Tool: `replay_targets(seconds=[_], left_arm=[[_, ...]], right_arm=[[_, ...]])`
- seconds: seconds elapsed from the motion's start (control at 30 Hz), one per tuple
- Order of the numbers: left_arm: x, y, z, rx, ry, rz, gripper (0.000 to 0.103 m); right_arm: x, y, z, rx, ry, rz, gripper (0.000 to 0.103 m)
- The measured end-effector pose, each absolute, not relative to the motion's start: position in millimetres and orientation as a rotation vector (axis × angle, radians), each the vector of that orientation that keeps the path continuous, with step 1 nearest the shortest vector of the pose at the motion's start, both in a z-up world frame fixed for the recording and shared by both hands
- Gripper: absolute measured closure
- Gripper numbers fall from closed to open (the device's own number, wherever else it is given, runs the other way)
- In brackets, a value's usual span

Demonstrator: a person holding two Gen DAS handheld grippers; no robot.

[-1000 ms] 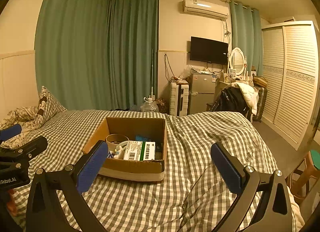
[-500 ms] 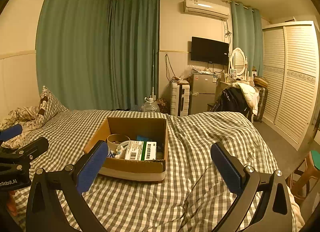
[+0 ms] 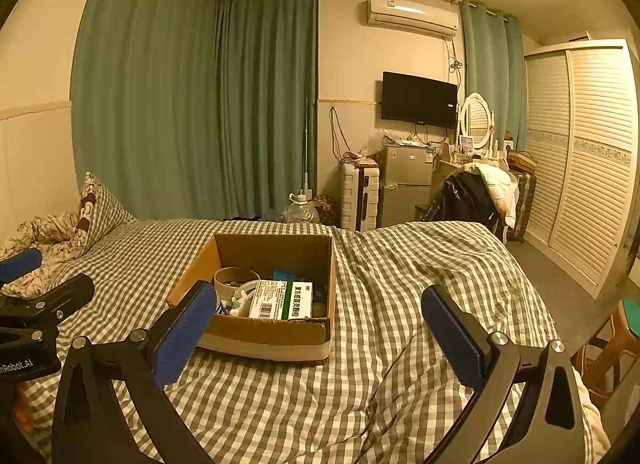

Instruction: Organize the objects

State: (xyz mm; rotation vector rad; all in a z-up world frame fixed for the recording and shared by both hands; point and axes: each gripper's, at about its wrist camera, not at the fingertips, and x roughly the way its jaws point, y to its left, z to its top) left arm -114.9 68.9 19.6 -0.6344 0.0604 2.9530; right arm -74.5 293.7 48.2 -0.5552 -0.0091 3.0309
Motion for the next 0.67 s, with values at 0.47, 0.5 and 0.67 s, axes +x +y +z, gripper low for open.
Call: replay_targets(seconds=[0.47,0.5,0.67], left_arm=[[-113.3,68.9,21.2,-0.636,0.058,2.95,0.0],[-113.4,68.6,21.2,-0.637,0.056,2.949,0.0],[-114.8,65.4,20.3,-0.646,0.04,2.948,0.0]], right_arm=[[-73.9,294.1,48.5,-0.555,-0.007,3.032,0.0],[-73.9,293.9,48.5,-0.555,-0.007,3.032,0.0],[-72.8,292.1,48.8,-0.558,-0.008,3.031,0.0]])
